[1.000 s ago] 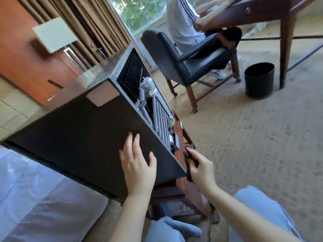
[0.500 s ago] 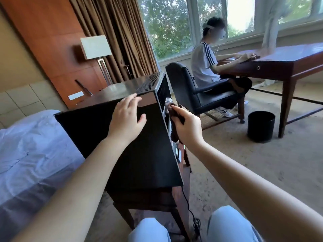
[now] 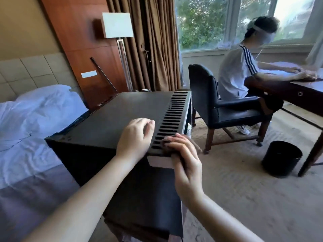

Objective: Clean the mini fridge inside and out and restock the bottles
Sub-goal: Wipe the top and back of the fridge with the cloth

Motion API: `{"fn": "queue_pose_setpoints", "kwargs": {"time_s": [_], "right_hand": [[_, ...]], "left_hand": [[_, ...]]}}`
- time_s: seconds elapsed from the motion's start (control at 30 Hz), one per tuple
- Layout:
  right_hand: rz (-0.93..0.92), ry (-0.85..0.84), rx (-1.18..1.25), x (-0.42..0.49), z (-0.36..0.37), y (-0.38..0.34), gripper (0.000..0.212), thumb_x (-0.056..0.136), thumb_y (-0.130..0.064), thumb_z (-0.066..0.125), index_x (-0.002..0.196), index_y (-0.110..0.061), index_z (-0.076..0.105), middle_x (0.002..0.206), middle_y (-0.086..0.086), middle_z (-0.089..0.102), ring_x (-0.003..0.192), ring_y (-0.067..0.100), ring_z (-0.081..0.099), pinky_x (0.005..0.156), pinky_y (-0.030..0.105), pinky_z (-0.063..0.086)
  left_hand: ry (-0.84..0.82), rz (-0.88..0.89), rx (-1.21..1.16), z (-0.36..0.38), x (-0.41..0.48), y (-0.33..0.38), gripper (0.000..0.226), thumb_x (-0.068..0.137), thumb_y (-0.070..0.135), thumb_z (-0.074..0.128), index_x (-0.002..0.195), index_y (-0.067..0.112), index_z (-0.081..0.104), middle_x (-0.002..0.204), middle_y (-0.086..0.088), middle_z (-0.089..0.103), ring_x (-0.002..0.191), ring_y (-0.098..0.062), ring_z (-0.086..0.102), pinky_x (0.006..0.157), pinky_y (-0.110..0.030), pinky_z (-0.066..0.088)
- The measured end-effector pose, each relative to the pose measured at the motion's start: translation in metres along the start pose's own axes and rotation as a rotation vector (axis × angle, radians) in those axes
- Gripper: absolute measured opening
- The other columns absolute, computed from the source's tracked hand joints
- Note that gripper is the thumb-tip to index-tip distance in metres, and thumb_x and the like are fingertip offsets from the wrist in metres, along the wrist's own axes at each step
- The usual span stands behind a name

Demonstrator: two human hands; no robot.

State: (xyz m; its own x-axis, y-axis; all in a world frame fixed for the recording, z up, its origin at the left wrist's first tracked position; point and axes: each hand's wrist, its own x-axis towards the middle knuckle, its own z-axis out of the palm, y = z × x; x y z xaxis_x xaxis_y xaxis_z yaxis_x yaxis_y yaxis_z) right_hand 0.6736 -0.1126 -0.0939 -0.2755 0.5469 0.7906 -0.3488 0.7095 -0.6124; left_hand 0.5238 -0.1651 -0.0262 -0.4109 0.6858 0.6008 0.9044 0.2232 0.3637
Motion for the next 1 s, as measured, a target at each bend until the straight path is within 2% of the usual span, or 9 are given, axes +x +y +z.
{"fn": "queue_pose_setpoints", "kwargs": {"time_s": [0.17,0.3,0.47,0.57,0.63,0.7,0.77,0.87,1.0], "right_hand": [[-0.101,-0.375,-0.053,0.032,-0.036,0.01,0.022,0.097,-0.014,0.049,0.102,-0.008,0.07,0.117,-0.004,0.065,0.121,0.022,0.055,0.102,0.04,0.042],[0.156,-0.364,-0.118,0.08,-0.034,0.045,0.019,0.096,-0.016,0.053,0.103,-0.019,0.071,0.121,-0.013,0.063,0.129,0.015,0.048,0.106,0.043,0.04],[0.412,-0.352,-0.141,0.092,-0.029,0.042,0.024,0.089,-0.009,0.058,0.097,-0.025,0.074,0.116,-0.024,0.064,0.131,0.004,0.044,0.11,0.035,0.036],[0.347,-0.46,-0.04,0.066,-0.038,0.002,0.024,0.09,-0.011,0.058,0.099,-0.028,0.072,0.118,-0.03,0.061,0.131,0.002,0.044,0.11,0.024,0.034],[0.31,-0.558,0.014,0.052,-0.043,-0.017,0.026,0.091,-0.011,0.057,0.105,-0.03,0.068,0.121,-0.029,0.06,0.132,0.004,0.043,0.111,0.024,0.033],[0.3,-0.695,0.021,0.05,-0.051,-0.018,0.034,0.09,-0.005,0.058,0.111,-0.03,0.068,0.126,-0.033,0.055,0.135,0.001,0.037,0.113,0.023,0.029],[0.267,-0.884,-0.02,0.064,-0.062,-0.01,0.037,0.091,-0.004,0.054,0.118,-0.026,0.068,0.132,-0.035,0.045,0.138,-0.005,0.027,0.114,0.019,0.022],[0.179,-1.104,-0.033,0.086,-0.072,-0.003,0.039,0.095,-0.008,0.047,0.128,-0.023,0.062,0.139,-0.026,0.039,0.142,0.0,0.021,0.115,0.018,0.015],[0.083,-1.188,-0.052,0.093,-0.075,0.002,0.039,0.097,-0.013,0.043,0.13,-0.023,0.059,0.145,-0.01,0.045,0.143,0.007,0.023,0.116,0.022,0.014]], "left_hand": [[-0.066,-0.085,0.036,-0.001,-0.001,0.001,0.049,0.095,0.038,0.032,0.105,0.005,0.066,0.117,-0.009,0.064,0.116,-0.023,0.054,0.102,-0.02,0.029],[-0.126,-0.148,0.056,-0.005,0.002,0.008,0.043,0.094,0.034,0.036,0.104,0.005,0.066,0.114,-0.007,0.064,0.114,-0.022,0.055,0.103,-0.02,0.029],[-0.255,-0.259,-0.006,-0.009,0.007,0.009,0.055,0.093,0.051,0.034,0.114,0.009,0.062,0.128,-0.002,0.057,0.125,-0.015,0.047,0.106,-0.012,0.023],[-0.164,-0.487,-0.144,-0.011,0.019,0.013,0.04,0.094,0.037,0.049,0.116,0.006,0.061,0.129,-0.005,0.056,0.124,-0.02,0.049,0.104,-0.019,0.029],[-0.047,-0.629,-0.175,-0.01,0.023,0.021,0.02,0.095,0.016,0.056,0.11,0.005,0.063,0.12,-0.008,0.061,0.117,-0.024,0.054,0.101,-0.025,0.034],[0.022,-0.692,-0.122,-0.005,0.021,0.037,0.013,0.091,0.009,0.059,0.103,0.006,0.065,0.108,-0.006,0.065,0.108,-0.026,0.057,0.102,-0.03,0.034],[0.043,-0.718,-0.077,0.005,0.016,0.054,0.015,0.089,0.018,0.059,0.097,0.008,0.066,0.101,-0.005,0.067,0.103,-0.027,0.059,0.109,-0.038,0.029],[0.06,-0.744,-0.055,0.013,0.011,0.07,0.042,0.085,0.039,0.038,0.093,0.01,0.067,0.098,-0.003,0.068,0.1,-0.026,0.06,0.109,-0.042,0.03],[0.032,-0.807,-0.106,0.002,0.011,0.068,0.04,0.088,0.032,0.037,0.096,0.008,0.068,0.103,-0.004,0.067,0.102,-0.023,0.06,0.093,-0.031,0.041]]}}
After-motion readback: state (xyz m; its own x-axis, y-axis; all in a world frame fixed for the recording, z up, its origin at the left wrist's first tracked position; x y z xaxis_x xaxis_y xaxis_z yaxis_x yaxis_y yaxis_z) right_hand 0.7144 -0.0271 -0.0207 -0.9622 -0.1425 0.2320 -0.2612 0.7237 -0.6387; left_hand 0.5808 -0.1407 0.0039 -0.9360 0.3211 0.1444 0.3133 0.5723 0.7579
